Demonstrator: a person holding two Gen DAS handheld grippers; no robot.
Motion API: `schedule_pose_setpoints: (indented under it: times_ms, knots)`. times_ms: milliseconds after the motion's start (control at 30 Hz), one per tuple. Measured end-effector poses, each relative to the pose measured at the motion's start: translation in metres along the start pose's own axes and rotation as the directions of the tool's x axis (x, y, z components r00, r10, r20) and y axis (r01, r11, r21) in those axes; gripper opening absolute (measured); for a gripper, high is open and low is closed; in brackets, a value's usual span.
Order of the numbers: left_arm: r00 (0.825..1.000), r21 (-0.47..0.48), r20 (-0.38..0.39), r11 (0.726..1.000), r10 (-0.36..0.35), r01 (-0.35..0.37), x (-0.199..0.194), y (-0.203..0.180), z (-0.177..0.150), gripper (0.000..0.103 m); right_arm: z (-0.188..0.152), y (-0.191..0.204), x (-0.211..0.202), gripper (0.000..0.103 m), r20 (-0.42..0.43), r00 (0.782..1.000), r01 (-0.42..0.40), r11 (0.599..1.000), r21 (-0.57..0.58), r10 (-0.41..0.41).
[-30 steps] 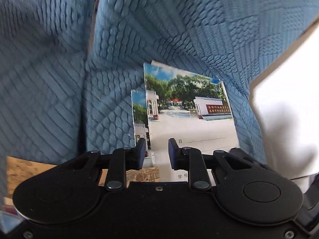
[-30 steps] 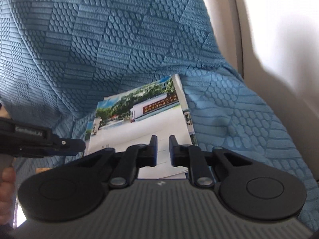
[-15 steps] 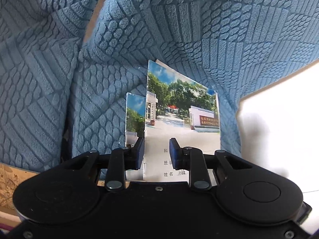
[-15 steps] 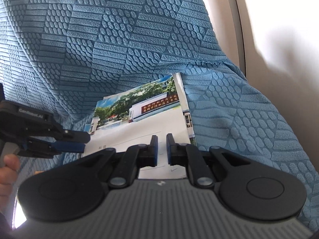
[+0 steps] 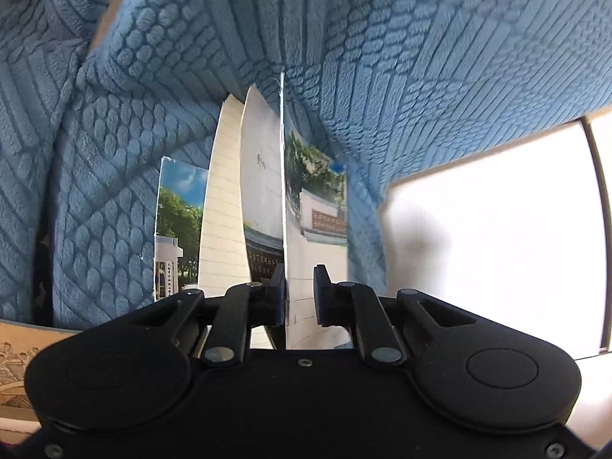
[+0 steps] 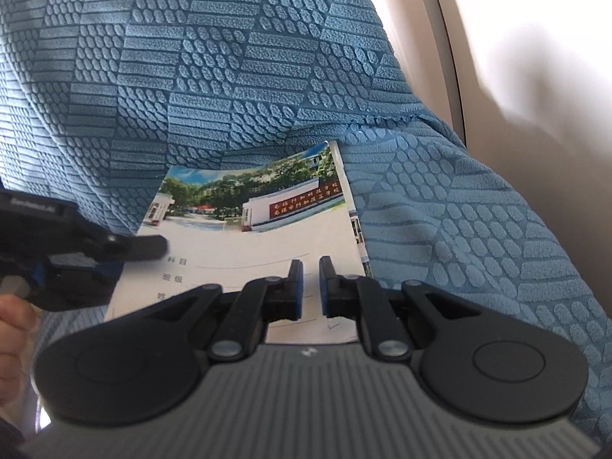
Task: Organize objects
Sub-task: 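Close the left gripper on a booklet edge while the right gripper grasps another booklet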
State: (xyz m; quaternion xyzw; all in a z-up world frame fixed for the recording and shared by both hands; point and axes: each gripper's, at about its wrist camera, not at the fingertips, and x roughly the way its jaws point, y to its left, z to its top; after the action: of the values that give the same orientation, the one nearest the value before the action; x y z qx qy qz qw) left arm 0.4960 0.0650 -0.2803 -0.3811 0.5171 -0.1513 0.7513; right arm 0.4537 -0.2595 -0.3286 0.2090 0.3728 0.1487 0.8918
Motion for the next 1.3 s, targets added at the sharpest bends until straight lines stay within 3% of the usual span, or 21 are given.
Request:
schedule_pose_setpoints:
  times_ms: [200,367,433,533,667,733,767,833,1300]
  knots:
    - [0.997,0.02,0.034,0.997,0.074,-0.074,0.01,-0.019,-0.006,0.001,0.004,-0.01,-0.008,0.016,-0.011,1.0,-0.026,0.994,0.102,0.028]
    - [0.992,0.022,0.059,0.994,0.108,-0.11,0.01,-0.029,-0.008,0.001,0.002,-0.023,-0.026,0.016,0.037,0.984,-0.179,0.944,0.277,0.175]
    - [0.991,0.006,0.067,0.993,0.12,-0.12,0.003,-0.028,-0.01,0.001,-0.005,-0.03,-0.033,0.019,0.058,0.967,-0.251,0.893,0.373,0.247]
    - [0.991,-0.017,0.072,0.993,0.116,-0.115,-0.004,-0.027,-0.012,0.0,-0.018,-0.04,-0.032,0.044,0.069,0.93,-0.341,0.783,0.519,0.36]
    - [0.991,-0.047,0.079,0.993,0.109,-0.105,-0.01,-0.028,-0.017,0.0,-0.035,-0.033,-0.018,0.05,0.031,0.86,-0.413,0.661,0.626,0.509]
    - [0.991,-0.049,0.08,0.993,0.107,-0.104,-0.009,-0.026,-0.02,0.0,-0.041,-0.025,-0.012,0.06,0.014,0.832,-0.432,0.631,0.644,0.554]
    - [0.991,-0.049,0.078,0.993,0.107,-0.103,-0.01,-0.027,-0.021,0.0,-0.043,-0.021,-0.01,0.067,0.006,0.83,-0.43,0.634,0.642,0.557]
    - [0.992,-0.057,0.075,0.994,0.099,-0.095,-0.008,-0.026,-0.021,0.0,-0.043,-0.018,-0.004,0.07,-0.008,0.838,-0.416,0.649,0.638,0.545]
    - [0.994,-0.141,0.075,0.988,0.081,-0.07,-0.022,-0.011,-0.018,0.0,-0.033,-0.043,0.004,0.068,0.131,0.866,-0.423,0.566,0.708,0.483]
